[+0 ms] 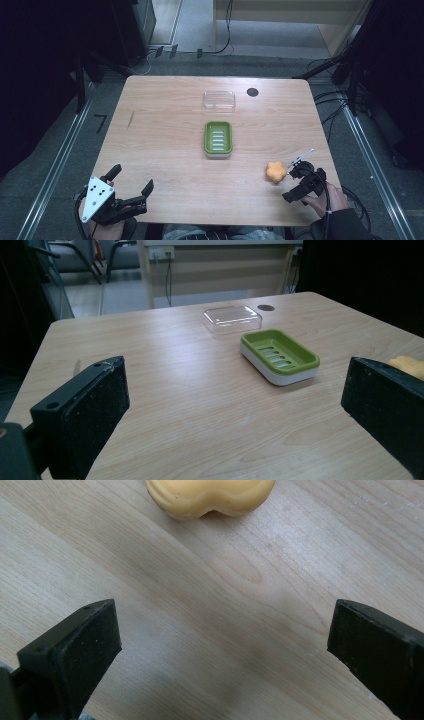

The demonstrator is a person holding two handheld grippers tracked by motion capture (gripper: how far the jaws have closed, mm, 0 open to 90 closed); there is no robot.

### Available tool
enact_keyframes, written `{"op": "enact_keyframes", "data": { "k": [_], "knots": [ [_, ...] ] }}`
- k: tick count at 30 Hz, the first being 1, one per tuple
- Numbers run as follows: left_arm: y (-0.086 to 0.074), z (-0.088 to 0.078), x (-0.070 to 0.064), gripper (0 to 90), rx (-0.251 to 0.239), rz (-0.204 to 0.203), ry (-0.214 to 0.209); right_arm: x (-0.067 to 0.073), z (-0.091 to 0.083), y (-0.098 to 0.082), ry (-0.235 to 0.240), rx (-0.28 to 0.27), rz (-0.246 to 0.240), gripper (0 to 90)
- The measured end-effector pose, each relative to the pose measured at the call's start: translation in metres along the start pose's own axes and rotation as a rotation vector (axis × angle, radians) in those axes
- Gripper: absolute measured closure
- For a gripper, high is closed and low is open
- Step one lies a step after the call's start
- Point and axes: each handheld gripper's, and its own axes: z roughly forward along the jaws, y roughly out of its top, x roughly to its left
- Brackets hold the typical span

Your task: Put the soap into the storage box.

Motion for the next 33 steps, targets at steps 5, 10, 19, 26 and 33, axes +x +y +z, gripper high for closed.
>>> {"op": "enact_keyframes", "data": {
  "k": [5,10,19,26,33],
  "knots": [
    [0.001,0.003,-0.001,0.0,0.008,0.0,0.001,-0.002,0.001,-0.001,-0.003,0.0,0.0,0.7],
    [0.001,0.003,-0.002,0.0,0.015,0.006,0.002,-0.001,0.0,-0.002,-0.003,0.001,0.004,0.7],
    [-0.002,-0.003,0.002,0.0,0.014,-0.002,0.015,0.002,-0.001,0.006,-0.008,-0.002,-0.014,0.8],
    [-0.003,-0.006,0.004,0.0,0.013,-0.007,0.024,0.005,-0.003,0.017,-0.013,-0.007,-0.045,1.9],
    [-0.003,-0.004,0.004,0.0,0.017,-0.002,0.018,0.008,-0.005,0.025,-0.005,-0.016,-0.071,0.0]
  ]
}}
